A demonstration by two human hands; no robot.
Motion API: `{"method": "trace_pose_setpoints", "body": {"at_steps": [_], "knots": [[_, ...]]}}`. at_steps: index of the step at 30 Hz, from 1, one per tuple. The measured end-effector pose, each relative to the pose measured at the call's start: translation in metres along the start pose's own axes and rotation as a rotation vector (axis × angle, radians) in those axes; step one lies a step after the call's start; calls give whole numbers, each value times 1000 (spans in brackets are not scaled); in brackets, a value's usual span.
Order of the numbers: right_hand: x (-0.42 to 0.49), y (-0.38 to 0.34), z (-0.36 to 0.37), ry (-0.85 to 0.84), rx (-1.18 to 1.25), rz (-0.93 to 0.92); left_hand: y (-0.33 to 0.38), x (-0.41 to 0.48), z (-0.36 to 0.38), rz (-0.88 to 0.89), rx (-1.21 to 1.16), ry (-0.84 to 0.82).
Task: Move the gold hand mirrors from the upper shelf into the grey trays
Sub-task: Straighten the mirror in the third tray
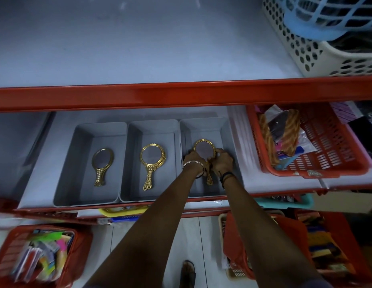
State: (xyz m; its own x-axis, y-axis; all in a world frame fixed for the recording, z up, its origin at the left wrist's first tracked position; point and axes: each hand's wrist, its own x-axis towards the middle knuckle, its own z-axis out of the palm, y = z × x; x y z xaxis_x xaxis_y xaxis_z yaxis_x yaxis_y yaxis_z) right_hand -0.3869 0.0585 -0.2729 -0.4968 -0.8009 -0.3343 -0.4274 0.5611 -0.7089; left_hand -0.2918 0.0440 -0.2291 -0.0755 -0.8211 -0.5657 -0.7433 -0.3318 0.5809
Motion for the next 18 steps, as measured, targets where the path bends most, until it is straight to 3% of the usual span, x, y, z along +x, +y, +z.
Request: {"method": "trace_pose_setpoints", "body": {"at_steps": [18], "knots": [[-14, -7, -12, 43, 88, -4, 1, -8, -15, 53, 125, 40]]}}
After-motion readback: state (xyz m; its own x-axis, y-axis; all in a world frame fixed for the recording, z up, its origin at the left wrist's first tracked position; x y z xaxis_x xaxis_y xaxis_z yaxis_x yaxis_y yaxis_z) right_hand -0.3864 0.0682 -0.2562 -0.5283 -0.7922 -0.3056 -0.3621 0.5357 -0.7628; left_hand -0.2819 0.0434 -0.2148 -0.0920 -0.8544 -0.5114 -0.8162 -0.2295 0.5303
